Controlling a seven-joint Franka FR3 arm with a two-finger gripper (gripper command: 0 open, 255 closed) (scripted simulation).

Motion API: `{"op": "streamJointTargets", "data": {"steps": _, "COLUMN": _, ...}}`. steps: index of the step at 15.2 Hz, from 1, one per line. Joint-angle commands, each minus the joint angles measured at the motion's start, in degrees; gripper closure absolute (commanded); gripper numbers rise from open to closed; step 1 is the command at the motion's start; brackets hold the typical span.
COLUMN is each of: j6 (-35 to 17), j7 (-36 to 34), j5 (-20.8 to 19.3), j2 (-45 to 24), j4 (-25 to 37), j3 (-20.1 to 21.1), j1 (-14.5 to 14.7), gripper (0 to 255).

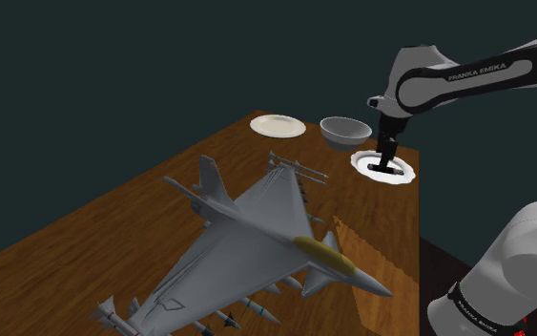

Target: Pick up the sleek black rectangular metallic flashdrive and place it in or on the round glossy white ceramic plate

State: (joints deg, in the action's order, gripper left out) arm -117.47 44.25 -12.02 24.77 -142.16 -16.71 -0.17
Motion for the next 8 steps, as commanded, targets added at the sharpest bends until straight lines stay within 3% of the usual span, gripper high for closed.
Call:
{"op": "streamJointTargets", "data": {"steps": 1, "j6": 3.9, "j7": 0.2, "j5": 0.2, "j2": 1.4, "j4": 2.4, "j3": 0.4, "j1": 0.0, "gripper": 0}}
{"op": "streamJointTargets", "data": {"steps": 8, "j6": 5.5, "j7": 0.2, "j5": 0.3, "j2": 1.8, "j4": 3.6, "j3": 0.7, "j1": 0.1, "gripper": 0}}
